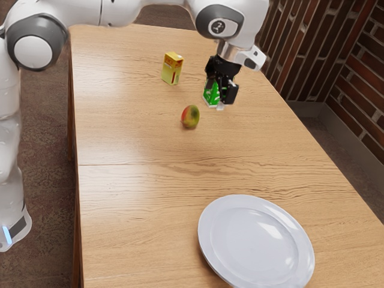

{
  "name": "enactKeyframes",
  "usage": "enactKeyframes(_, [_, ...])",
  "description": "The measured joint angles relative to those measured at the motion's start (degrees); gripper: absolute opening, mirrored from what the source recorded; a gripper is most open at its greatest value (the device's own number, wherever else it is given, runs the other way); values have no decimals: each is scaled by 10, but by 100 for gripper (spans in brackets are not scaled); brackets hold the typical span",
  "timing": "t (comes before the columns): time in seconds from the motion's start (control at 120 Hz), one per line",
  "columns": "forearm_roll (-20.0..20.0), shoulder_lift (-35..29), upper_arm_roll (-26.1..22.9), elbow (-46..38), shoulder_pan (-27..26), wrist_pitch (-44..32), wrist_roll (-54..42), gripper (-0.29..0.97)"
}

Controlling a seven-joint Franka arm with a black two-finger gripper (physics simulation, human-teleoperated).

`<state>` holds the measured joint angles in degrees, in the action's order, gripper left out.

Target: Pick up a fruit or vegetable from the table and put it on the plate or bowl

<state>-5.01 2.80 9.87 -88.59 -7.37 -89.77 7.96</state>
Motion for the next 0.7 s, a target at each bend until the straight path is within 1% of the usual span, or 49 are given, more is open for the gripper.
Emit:
enactKeyframes(0.025, [13, -3, 38, -7, -26, 0, 5, 68])
enactKeyframes(0.075, [35, -5, 97, -16, -58, 0, 14, 68])
enactKeyframes(0.117, [52, -5, 131, -24, -68, 1, 22, 68])
enactKeyframes(0.15, [63, -4, 149, -28, -64, 1, 27, 68])
enactKeyframes(0.242, [78, -3, 166, -31, -28, 1, 40, 68])
enactKeyframes(0.333, [85, -1, 162, -34, 17, 1, 51, 68])
enactKeyframes(0.417, [88, 4, 160, -37, 42, 0, 59, 68])
enactKeyframes(0.45, [89, 8, 145, -37, 60, -1, 62, 68])
enactKeyframes(0.533, [84, 16, 48, -37, 148, -3, 69, 68])
enactKeyframes(0.592, [75, 26, -10, -36, 195, -8, 73, 68])
enactKeyframes(0.65, [71, 37, -50, -35, 231, -13, 75, 68])
enactKeyframes(0.7, [68, 44, -87, -35, 274, -18, 76, 68])
